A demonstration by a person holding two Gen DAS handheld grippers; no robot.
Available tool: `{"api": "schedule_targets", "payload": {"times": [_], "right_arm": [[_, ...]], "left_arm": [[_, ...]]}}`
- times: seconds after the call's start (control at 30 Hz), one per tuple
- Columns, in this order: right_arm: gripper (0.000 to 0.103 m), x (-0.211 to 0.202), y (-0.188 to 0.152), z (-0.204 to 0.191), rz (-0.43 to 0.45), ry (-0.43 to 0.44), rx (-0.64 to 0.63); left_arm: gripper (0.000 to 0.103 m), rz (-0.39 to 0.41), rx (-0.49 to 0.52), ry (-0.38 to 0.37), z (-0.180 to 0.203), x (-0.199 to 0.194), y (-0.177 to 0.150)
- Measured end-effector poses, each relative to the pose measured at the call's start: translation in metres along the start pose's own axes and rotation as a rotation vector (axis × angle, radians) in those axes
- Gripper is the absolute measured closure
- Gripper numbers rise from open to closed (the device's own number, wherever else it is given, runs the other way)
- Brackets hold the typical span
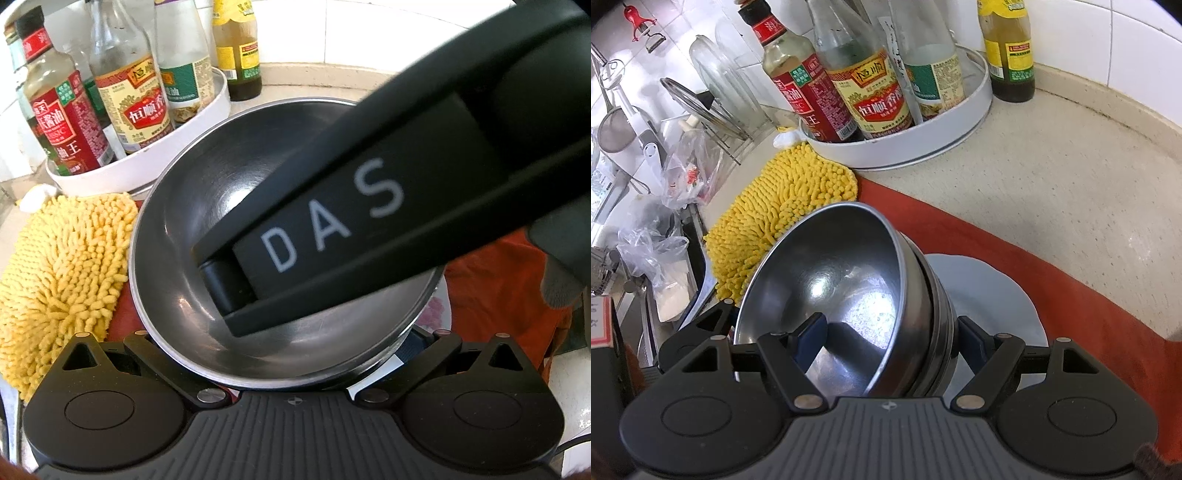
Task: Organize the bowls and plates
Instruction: 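Lift the nested bowls with both grippers and carry them over the plate stack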
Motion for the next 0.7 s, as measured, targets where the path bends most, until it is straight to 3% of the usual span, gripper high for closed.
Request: {"api": "schedule_targets", "payload": {"times": [0.37, 0.7], "right_arm": [[0.032, 0.002, -0.003, 0.015, 0.012, 0.000, 0.013], [0.032, 0.009, 0.008, 0.016, 0.014, -0.005, -0.009]], "left_arm": [[0.000, 0.000, 0.018, 0.019, 0.009, 0.014, 0.007], [0.000, -0.003, 0.009, 0.009, -0.004, 0.022, 0.018]]}}
Point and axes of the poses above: each gripper's, at about its wrist camera, not at the fingertips, and x roughly the way its jaws point, z to its right, y to its top, the point moved 5 cm from there along x, roughly the way its jaws point, and after that the axes turned 2 degrees about -z, right-handed, at the moved point
